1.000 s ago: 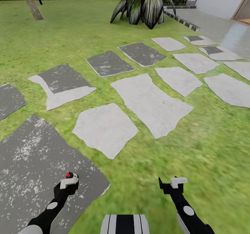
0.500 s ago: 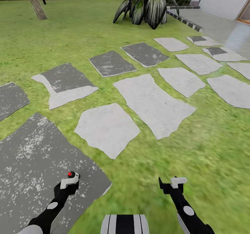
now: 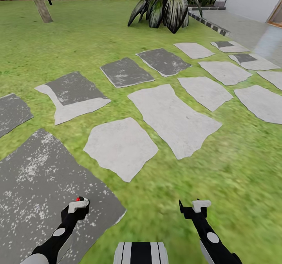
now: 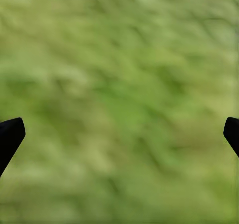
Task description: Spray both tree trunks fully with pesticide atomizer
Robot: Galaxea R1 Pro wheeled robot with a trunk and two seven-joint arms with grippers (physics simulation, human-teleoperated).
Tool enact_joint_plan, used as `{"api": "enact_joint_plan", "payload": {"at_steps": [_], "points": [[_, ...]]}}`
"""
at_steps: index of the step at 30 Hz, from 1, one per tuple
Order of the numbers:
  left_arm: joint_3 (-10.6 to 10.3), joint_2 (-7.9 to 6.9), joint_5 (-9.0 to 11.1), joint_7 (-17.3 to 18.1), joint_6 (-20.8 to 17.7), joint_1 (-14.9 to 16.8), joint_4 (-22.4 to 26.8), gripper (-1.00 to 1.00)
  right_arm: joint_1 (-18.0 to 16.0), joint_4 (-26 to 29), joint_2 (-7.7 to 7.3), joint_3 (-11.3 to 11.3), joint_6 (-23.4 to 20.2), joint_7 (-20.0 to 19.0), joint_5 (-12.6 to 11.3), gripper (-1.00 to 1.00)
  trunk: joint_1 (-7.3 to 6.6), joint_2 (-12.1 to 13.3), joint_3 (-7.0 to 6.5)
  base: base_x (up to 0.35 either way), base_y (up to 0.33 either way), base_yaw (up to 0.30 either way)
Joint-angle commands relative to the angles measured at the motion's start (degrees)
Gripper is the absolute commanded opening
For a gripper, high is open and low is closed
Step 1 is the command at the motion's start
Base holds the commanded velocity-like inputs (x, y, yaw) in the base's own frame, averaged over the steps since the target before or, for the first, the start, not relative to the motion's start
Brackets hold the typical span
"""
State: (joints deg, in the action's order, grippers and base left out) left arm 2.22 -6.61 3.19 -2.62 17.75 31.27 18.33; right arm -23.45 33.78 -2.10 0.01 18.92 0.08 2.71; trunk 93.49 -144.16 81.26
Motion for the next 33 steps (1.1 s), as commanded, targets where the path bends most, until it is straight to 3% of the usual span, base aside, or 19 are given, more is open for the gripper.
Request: {"api": "enact_joint_plan", "payload": {"at_steps": [1, 33], "points": [[0.0, 0.01, 0.3, 0.0, 0.2, 0.0, 0.0, 1.00, 0.0, 0.0, -0.01, 0.0, 0.2, 0.0, 0.3, 1.00, -0.01, 0.0, 0.03, 0.004, 0.000, 0.000], [0.0, -0.07, 0.3, 0.0, 0.2, 0.0, -0.1, 1.00, 0.0, -0.1, -0.01, 0.0, 0.2, 0.0, 0.3, 1.00, 0.07, -0.1, 0.70, 0.012, 0.000, 0.000]]}}
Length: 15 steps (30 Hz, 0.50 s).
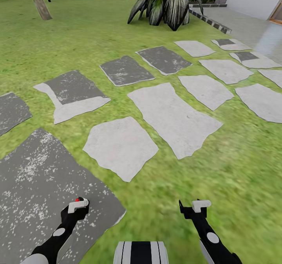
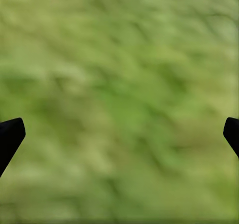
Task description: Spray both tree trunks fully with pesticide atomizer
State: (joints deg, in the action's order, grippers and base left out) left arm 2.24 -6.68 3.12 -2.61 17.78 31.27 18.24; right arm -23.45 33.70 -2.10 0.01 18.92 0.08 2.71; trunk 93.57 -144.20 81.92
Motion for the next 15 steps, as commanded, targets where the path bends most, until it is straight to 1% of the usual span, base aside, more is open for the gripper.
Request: {"api": "enact_joint_plan", "payload": {"at_steps": [1, 15], "points": [[0.0, 0.00, 0.3, 0.0, 0.2, 0.0, 0.0, 1.00, 0.0, 0.0, -0.01, 0.0, 0.2, 0.0, 0.3, 1.00, -0.01, 0.0, 0.03, 0.000, 0.000, 0.000], [0.0, -0.02, 0.4, 0.0, 0.1, 0.0, 0.0, 1.00, 0.0, 0.0, -0.01, 0.0, 0.2, 0.0, 0.3, 1.00, -0.01, 0.0, 0.03, 0.026, 0.000, 0.000]]}}
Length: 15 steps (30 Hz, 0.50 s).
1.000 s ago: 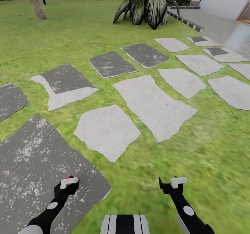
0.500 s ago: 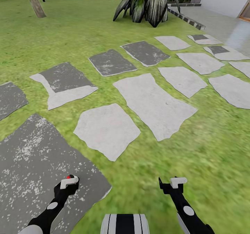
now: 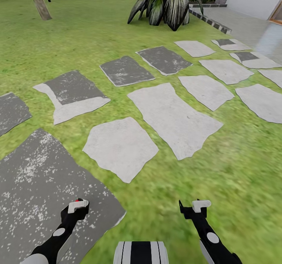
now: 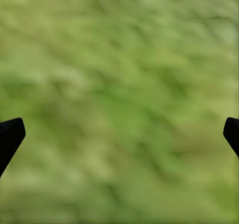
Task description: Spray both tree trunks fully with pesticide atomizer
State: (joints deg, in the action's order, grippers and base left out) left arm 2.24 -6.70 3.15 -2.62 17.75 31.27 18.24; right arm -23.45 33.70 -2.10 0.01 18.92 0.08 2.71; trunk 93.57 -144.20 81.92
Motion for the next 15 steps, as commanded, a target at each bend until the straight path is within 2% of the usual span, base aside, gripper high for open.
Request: {"api": "enact_joint_plan", "payload": {"at_steps": [1, 15], "points": [[0.0, -0.03, 0.3, 0.0, 0.2, 0.0, 0.0, 1.00, 0.0, 0.0, -0.01, 0.0, 0.2, 0.0, 0.3, 1.00, -0.01, 0.0, 0.03, 0.003, 0.000, 0.000], [0.0, -0.07, 0.4, 0.0, 0.3, 0.0, 0.6, 1.00, 0.0, 0.0, -0.01, 0.0, 0.2, 0.1, 0.3, 1.00, -0.01, 0.0, 0.03, 0.000, 0.000, 0.000]]}}
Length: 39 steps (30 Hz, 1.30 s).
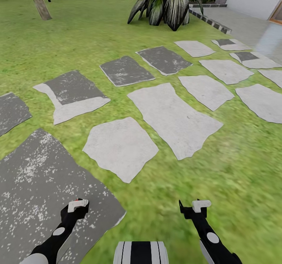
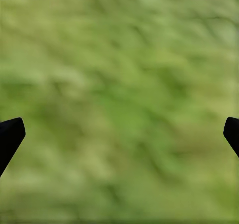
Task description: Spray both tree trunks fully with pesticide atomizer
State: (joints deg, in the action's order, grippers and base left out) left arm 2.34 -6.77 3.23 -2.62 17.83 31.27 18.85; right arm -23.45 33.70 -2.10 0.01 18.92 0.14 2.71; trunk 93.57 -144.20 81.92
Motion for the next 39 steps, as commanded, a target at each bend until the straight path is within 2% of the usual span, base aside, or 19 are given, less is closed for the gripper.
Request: {"api": "enact_joint_plan", "payload": {"at_steps": [1, 14, 15, 39], "points": [[-0.1, 0.00, 0.3, 0.0, 0.2, 0.0, 0.0, 1.00, 0.0, 0.0, -0.01, 0.0, 0.2, 0.0, 0.3, 1.00, -0.01, 0.0, 0.03, 0.000, 0.000, 0.000], [-0.1, 0.08, 0.3, 0.0, 0.2, 0.0, 0.1, 1.00, 0.0, 0.0, -0.01, 0.0, 0.2, 0.0, 0.3, 1.00, -0.01, 0.0, 0.03, 0.000, 0.000, 0.000], [-0.1, 0.09, 0.3, 0.0, 0.2, 0.0, 0.1, -1.00, 0.0, 0.0, -0.01, 0.0, 0.2, 0.0, 0.3, 1.00, -0.01, 0.0, 0.03, 0.000, 0.000, 0.000], [0.0, 0.02, 0.4, 0.1, 0.2, 0.0, 0.2, -1.00, 0.0, 0.0, -0.01, 0.0, 0.2, 0.0, 0.3, 1.00, -0.01, 0.0, 0.03, 0.000, 0.000, 0.000]]}}
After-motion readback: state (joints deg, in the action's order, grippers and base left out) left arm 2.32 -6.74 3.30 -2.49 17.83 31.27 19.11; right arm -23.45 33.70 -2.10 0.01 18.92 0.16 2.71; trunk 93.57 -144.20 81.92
